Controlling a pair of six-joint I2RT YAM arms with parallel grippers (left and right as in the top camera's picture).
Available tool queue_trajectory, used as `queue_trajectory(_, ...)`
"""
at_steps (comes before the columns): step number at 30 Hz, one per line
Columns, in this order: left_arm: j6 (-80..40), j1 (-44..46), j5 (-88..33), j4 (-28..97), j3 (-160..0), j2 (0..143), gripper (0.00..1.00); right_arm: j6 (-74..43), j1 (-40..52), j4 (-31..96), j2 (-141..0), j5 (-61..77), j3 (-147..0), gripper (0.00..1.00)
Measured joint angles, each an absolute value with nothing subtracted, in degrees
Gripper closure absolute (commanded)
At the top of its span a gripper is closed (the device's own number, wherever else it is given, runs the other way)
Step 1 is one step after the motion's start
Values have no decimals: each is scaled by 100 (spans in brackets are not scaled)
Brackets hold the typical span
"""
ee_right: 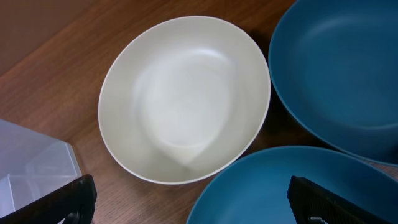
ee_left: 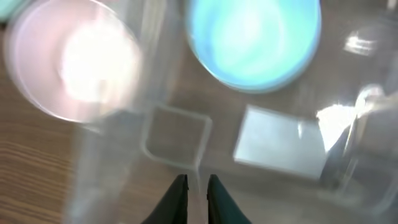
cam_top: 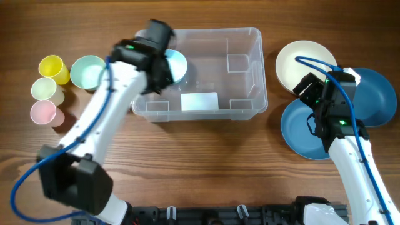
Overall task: Pack container
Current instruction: 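Move the left gripper back to the pink bowl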
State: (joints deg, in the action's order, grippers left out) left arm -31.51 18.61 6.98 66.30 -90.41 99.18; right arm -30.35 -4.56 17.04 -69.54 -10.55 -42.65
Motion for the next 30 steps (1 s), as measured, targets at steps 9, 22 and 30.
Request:
queue_trajectory(9,-3662,-489,373,6678,-9157,9365,53,-3035,-456,1704,-6954,-1055,-4265,0)
queue_trajectory(22,-3721,-1127,-451,6246,-8473,9550,54,-3035,-456,1704,-6954,-1055,-4265,0)
queue_trajectory(30,-3771,-1090,-670,5533,-7636,9605,54,-3035,-456,1704,-6954,-1055,-4265,0)
